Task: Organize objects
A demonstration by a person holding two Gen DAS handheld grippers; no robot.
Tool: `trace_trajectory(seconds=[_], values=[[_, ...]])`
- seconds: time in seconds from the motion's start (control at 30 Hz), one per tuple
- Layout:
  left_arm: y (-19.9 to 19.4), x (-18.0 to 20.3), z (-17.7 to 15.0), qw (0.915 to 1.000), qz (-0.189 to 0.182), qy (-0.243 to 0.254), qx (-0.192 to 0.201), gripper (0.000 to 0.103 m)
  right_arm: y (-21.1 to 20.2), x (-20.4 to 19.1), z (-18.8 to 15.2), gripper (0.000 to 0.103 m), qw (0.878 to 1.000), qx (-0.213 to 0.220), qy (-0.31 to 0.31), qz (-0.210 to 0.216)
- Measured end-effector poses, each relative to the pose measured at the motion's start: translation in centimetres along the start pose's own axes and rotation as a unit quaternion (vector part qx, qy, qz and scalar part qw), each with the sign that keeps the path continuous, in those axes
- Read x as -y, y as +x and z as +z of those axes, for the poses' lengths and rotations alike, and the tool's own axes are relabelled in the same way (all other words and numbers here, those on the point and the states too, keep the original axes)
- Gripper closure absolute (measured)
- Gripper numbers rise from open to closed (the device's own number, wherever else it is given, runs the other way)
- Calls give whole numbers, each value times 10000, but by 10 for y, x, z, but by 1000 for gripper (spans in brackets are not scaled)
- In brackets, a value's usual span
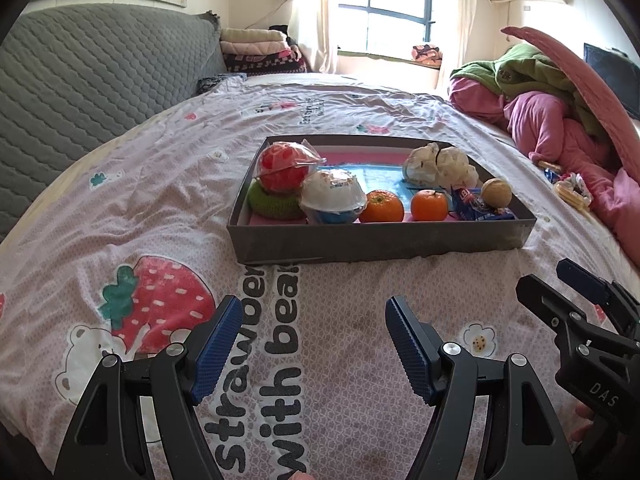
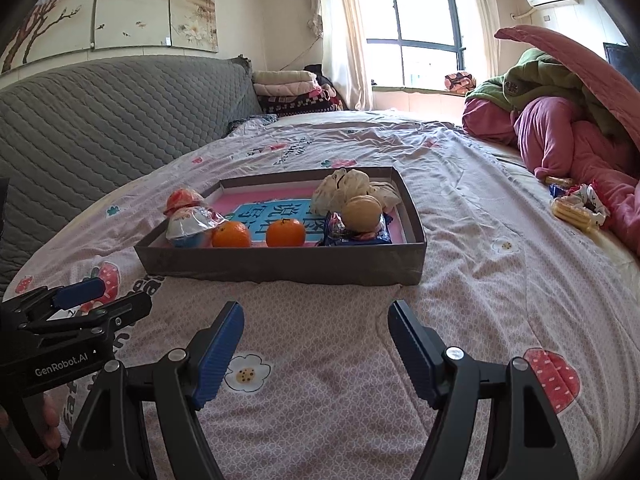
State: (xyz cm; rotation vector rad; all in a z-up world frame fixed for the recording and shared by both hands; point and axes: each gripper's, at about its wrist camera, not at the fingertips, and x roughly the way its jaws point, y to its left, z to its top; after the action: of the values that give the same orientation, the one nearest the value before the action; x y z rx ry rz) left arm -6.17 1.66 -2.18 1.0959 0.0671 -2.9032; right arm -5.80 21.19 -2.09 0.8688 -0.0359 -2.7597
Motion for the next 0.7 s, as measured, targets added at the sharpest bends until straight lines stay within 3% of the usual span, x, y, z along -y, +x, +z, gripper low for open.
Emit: trace_trajectory(seconds=[0.7], values=[[7,-1,-10,9999,-46,21,92,28,8,-3,-15,29,9999,-39,26,-106]])
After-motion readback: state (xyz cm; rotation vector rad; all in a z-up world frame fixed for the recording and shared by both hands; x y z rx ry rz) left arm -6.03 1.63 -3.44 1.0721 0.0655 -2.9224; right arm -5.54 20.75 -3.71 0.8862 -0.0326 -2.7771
